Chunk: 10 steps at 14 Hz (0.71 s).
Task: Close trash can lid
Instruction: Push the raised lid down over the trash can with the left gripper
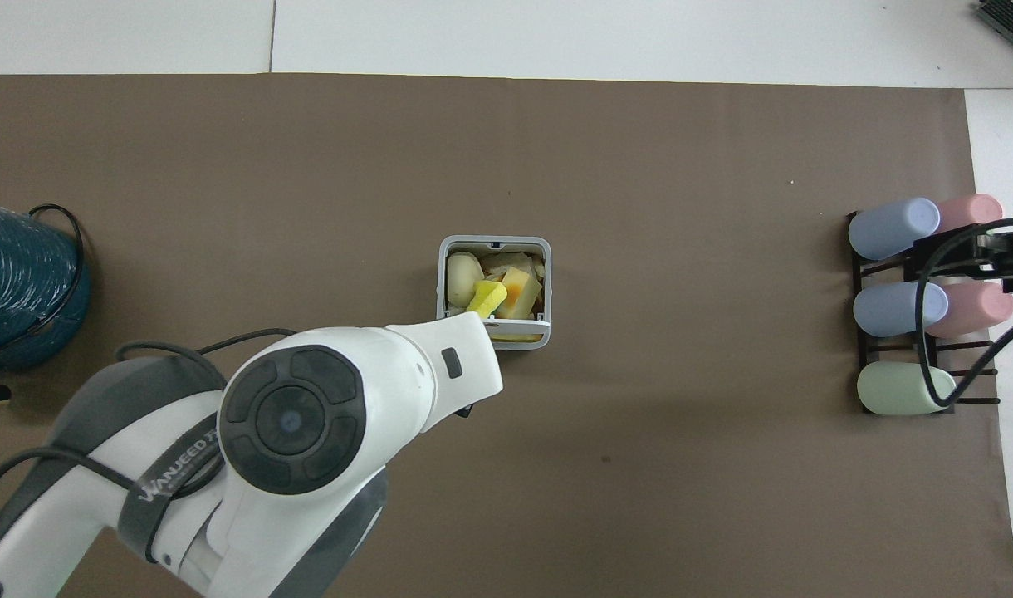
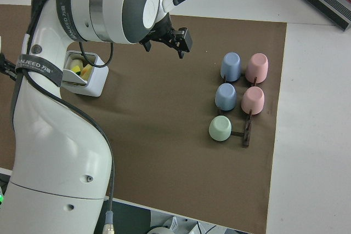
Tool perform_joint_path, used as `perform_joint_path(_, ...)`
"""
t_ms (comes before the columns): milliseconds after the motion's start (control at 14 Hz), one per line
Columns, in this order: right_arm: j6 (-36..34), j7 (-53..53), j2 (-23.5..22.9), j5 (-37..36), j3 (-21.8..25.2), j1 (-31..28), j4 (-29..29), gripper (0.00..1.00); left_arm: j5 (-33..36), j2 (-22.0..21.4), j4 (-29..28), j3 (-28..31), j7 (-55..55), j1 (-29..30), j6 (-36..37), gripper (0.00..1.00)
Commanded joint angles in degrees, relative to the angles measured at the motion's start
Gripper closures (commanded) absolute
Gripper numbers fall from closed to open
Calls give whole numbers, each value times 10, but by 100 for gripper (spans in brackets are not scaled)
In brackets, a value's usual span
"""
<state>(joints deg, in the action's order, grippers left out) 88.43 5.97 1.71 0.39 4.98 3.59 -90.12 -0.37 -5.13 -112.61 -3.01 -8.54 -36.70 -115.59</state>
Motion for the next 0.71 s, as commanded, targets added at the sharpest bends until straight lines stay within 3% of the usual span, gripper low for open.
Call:
perform_joint_path(0,12,-17,14,-6,1,-1,-18,0,-1,36,-9,10,-17,-22,-65,100)
perform_joint_path(357,10,-17,14,-6,1,-1,-18,0,-30,90,1,11,-28,-24,-173,100)
perform_joint_path(643,10,-17,14,-6,1,-1,-18,0,-30,122,33,12,-21,6,-219,100)
